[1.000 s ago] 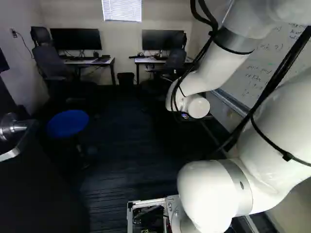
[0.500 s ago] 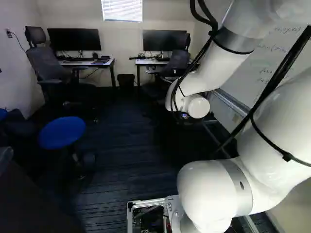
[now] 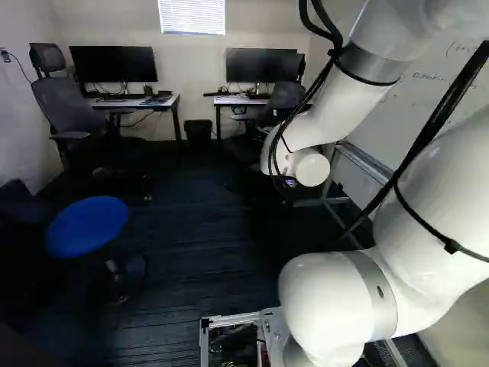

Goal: Open the door and move inside

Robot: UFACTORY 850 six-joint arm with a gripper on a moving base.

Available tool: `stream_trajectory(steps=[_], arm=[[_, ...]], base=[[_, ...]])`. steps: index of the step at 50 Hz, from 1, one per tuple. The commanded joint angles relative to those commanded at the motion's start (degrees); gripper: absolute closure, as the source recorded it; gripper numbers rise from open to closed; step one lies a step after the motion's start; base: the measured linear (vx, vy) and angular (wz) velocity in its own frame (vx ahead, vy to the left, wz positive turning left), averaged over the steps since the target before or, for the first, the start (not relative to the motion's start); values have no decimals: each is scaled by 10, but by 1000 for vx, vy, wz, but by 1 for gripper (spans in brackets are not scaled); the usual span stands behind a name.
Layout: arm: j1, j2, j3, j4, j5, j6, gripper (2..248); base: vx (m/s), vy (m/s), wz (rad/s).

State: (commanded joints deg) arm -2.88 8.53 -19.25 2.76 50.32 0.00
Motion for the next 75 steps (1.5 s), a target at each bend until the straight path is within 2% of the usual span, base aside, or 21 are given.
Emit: stream_trajectory(steps=[34, 75], arm=[[0, 0, 0, 0, 0, 0, 3], [0, 0, 0, 0, 0, 0, 3]], base=[[137, 2, -4], [-1, 0, 0]])
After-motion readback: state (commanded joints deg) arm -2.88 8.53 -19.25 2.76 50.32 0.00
